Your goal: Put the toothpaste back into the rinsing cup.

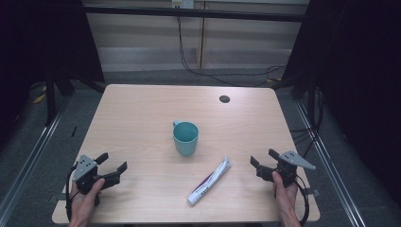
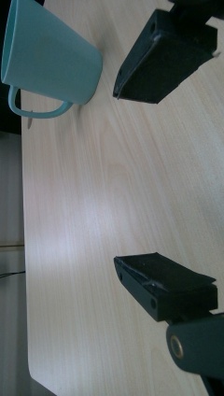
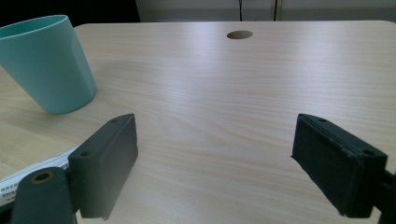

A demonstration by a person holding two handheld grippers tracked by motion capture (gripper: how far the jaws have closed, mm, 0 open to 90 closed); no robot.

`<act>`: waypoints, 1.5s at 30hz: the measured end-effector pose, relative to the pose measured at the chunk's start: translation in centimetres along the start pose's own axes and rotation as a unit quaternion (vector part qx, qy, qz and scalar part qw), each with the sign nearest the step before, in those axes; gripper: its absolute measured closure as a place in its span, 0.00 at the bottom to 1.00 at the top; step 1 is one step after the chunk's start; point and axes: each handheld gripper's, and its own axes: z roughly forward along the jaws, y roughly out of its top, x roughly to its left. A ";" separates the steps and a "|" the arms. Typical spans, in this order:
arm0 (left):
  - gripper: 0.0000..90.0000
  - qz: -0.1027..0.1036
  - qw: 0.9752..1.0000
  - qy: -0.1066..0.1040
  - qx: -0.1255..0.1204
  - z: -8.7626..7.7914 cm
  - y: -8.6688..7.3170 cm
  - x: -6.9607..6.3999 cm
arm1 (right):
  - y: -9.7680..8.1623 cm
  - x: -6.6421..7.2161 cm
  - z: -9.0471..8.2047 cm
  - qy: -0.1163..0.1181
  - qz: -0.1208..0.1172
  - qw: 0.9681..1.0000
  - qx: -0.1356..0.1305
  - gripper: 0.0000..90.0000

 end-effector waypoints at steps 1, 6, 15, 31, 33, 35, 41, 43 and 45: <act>0.18 0.000 1.000 0.000 0.000 0.0 0.0 0.0 | 0.0 0.0 0.0 0.000 0.000 1.000 0.000 0.15; 0.18 -0.003 1.000 -0.002 0.003 0.1 0.0 0.0 | -0.1 0.2 0.1 0.001 -0.007 1.000 0.007 0.15; 0.18 0.003 1.000 0.000 0.003 0.1 0.0 -0.1 | 0.2 0.7 0.0 0.024 -0.021 0.999 0.019 0.23; 0.18 0.003 1.000 -0.003 0.009 0.2 0.1 -0.1 | 1.9 2.9 0.8 0.131 -0.072 0.985 0.088 0.38; 0.18 0.004 1.000 -0.003 0.007 0.1 0.1 -0.1 | 2.0 3.0 0.8 0.133 -0.076 0.984 0.093 0.38; 0.18 0.005 1.000 -0.002 0.007 0.1 0.0 -0.1 | 2.4 3.1 0.8 0.151 -0.095 0.976 0.122 0.38; 0.18 0.001 1.000 -0.004 0.011 0.2 0.1 0.0 | 2.5 3.4 1.7 0.182 -0.110 0.964 0.161 0.40; 0.18 0.000 1.000 -0.003 0.011 0.2 0.1 0.0 | 2.6 3.5 1.8 0.181 -0.118 0.962 0.165 0.40; 0.18 0.001 1.000 -0.003 0.011 0.3 0.1 0.0 | 2.8 3.9 2.0 0.187 -0.131 0.959 0.169 0.40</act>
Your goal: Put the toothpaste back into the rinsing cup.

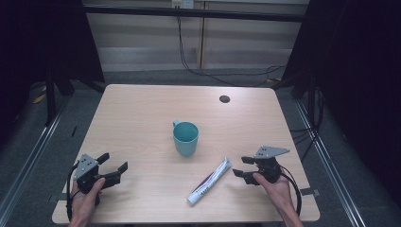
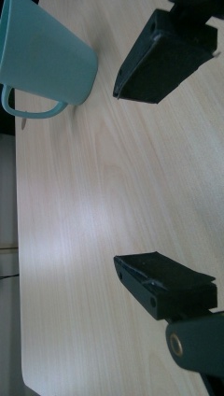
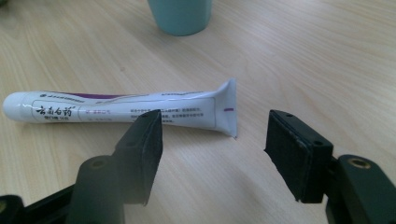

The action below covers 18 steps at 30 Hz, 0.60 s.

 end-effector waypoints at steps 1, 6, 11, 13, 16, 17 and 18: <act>0.18 -0.001 1.000 -0.002 0.000 0.0 0.0 0.0 | 0.4 0.1 0.0 0.012 -0.010 1.000 0.002 0.42; 0.18 -0.002 1.000 -0.004 0.000 0.0 0.0 0.0 | 1.5 0.2 0.1 0.025 -0.030 0.999 0.012 0.43; 0.18 0.001 1.000 -0.005 0.002 0.1 0.0 0.0 | 3.1 0.6 0.5 0.051 -0.059 0.996 0.043 0.44; 0.18 0.002 1.000 -0.003 0.001 0.1 0.0 0.0 | 3.6 0.8 0.6 0.063 -0.066 0.994 0.065 0.44; 0.18 -0.001 1.000 -0.002 0.002 0.1 0.0 0.0 | 4.4 1.2 0.9 0.079 -0.091 0.988 0.097 0.44; 0.18 -0.001 1.000 -0.005 0.003 0.1 0.0 0.0 | 4.4 1.2 0.9 0.079 -0.091 0.988 0.097 0.44; 0.18 0.002 1.000 -0.005 0.003 0.1 0.0 0.0 | 4.6 1.3 1.0 0.084 -0.095 0.987 0.104 0.44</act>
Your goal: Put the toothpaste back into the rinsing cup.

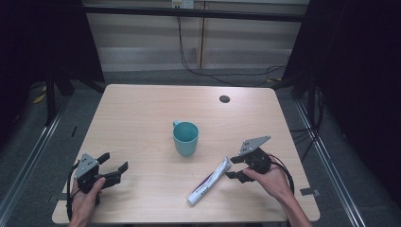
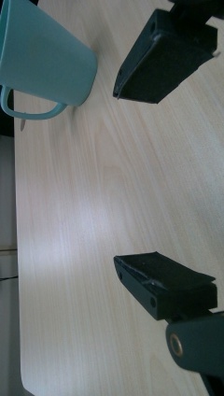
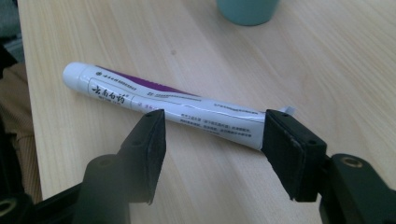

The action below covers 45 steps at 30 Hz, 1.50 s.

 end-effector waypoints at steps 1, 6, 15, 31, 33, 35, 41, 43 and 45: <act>0.18 -0.002 1.000 -0.001 0.000 0.0 0.0 0.0 | 0.8 0.2 0.2 0.004 -0.023 1.000 0.019 0.45; 0.18 0.000 1.000 0.000 0.000 0.0 0.0 0.0 | 2.1 0.6 1.0 0.018 -0.057 0.997 0.051 0.48; 0.18 0.001 1.000 -0.001 -0.001 0.0 0.0 0.0 | 4.0 1.1 2.3 0.048 -0.119 0.988 0.091 0.49; 0.18 0.000 1.000 -0.001 0.000 0.0 0.0 0.0 | 6.5 1.7 4.7 0.086 -0.170 0.961 0.198 0.44; 0.18 0.000 1.000 -0.002 0.000 0.0 0.0 0.0 | 6.4 1.9 5.5 0.084 -0.183 0.955 0.217 0.46; 0.18 0.000 1.000 -0.003 0.000 0.0 0.0 0.0 | 6.4 1.9 5.8 0.090 -0.192 0.951 0.223 0.46; 0.18 0.000 1.000 -0.002 0.000 0.0 0.0 0.0 | 6.6 2.4 6.2 0.094 -0.215 0.945 0.226 0.44; 0.18 0.001 1.000 -0.002 0.001 0.0 0.0 0.0 | 6.7 2.7 6.7 0.098 -0.225 0.940 0.239 0.44; 0.18 -0.002 1.000 -0.002 0.000 0.0 0.0 0.0 | 6.8 2.8 7.1 0.104 -0.227 0.938 0.240 0.43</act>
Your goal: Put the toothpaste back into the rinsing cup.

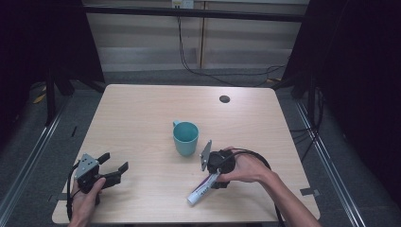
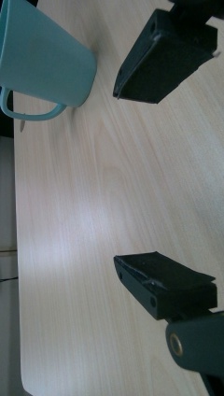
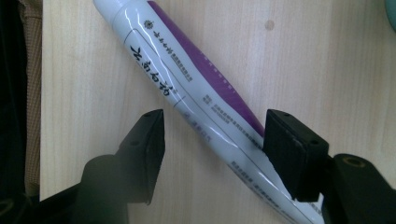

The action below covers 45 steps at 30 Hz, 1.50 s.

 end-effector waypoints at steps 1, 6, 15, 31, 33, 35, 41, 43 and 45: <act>0.18 0.000 1.000 0.000 0.000 0.0 0.0 0.0 | 0.0 0.0 0.0 0.000 0.000 1.000 0.000 0.43; 0.18 0.000 1.000 0.000 0.000 0.0 0.0 0.0 | 0.7 -0.1 0.4 0.001 -0.013 1.000 0.022 0.43; 0.18 -0.001 1.000 0.000 0.001 0.0 0.0 0.0 | 1.4 0.0 1.5 -0.002 -0.037 0.998 0.041 0.43; 0.18 -0.003 1.000 -0.001 0.001 0.0 0.0 0.1 | 1.9 -0.4 2.5 0.011 -0.068 0.996 0.050 0.62; 0.18 -0.001 1.000 0.000 0.001 0.0 0.0 0.1 | 1.9 -0.3 2.6 0.011 -0.067 0.996 0.051 0.62; 0.18 -0.003 1.000 -0.001 0.001 0.0 0.0 0.1 | 1.9 -0.4 2.6 0.011 -0.067 0.996 0.051 0.63; 0.18 -0.002 1.000 0.000 0.001 0.0 0.0 0.1 | 2.0 -0.5 2.6 0.012 -0.058 0.997 0.053 0.67; 0.18 -0.003 1.000 0.000 0.001 0.0 0.0 0.1 | 2.1 -0.6 2.6 0.013 -0.058 0.997 0.053 0.69; 0.18 -0.003 1.000 -0.001 0.002 0.0 0.0 0.1 | 2.1 -0.7 2.6 0.013 -0.052 0.997 0.054 0.72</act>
